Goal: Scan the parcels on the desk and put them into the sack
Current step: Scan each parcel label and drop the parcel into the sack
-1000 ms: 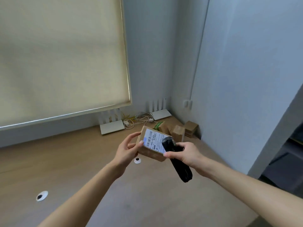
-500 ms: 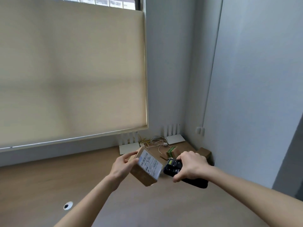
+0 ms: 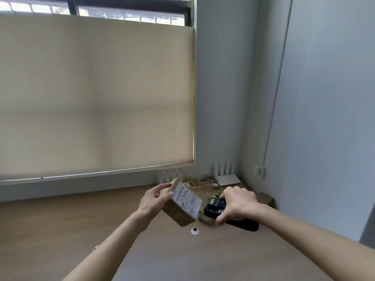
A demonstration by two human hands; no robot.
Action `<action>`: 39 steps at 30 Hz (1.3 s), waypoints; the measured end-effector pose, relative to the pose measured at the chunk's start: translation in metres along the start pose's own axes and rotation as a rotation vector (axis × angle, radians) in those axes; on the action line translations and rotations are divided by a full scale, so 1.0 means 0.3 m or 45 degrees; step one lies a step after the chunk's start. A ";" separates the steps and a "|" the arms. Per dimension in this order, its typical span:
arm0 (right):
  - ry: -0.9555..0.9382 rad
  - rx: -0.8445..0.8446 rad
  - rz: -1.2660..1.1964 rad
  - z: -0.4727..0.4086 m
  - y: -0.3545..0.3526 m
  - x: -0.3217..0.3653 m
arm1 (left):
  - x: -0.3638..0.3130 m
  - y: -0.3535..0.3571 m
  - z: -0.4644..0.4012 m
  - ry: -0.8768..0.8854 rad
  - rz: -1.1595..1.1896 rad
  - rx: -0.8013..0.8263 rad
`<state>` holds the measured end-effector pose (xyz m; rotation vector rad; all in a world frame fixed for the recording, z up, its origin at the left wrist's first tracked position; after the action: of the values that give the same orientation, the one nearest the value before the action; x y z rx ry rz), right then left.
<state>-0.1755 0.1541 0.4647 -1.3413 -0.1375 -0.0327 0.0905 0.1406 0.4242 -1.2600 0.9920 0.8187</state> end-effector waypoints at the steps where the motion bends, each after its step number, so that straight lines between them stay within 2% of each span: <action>1: -0.008 0.001 0.004 0.001 -0.002 0.002 | -0.004 -0.002 0.008 0.003 0.003 -0.012; 12: -0.101 -0.020 0.010 0.034 -0.011 0.091 | 0.026 -0.076 0.136 -0.034 0.065 -0.141; 21: -0.288 0.021 0.042 0.103 0.021 0.437 | 0.137 -0.318 0.392 -0.055 0.143 -0.296; 26: -0.519 0.209 -0.173 0.171 0.101 0.801 | 0.276 -0.597 0.658 -0.136 0.361 -0.493; 32: -0.851 0.592 -0.597 0.414 0.299 1.431 | 0.496 -0.980 1.179 -0.215 0.636 -0.672; 39: -1.168 0.896 -0.671 0.825 0.603 2.185 | 0.759 -1.343 1.903 -0.284 0.745 -0.975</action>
<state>0.4731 0.4724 0.4217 -0.5016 -1.1659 0.1767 0.6278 0.6398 0.3787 -1.4702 0.8967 1.8801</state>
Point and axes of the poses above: each hand's wrist, its own z-axis away from the middle knuckle, its own y-axis out of the palm, x = y × z, the point moved 7 cm from there along -z, towards the middle knuckle, and after that the axes turned 12 degrees about x, right-handed, at the moved point
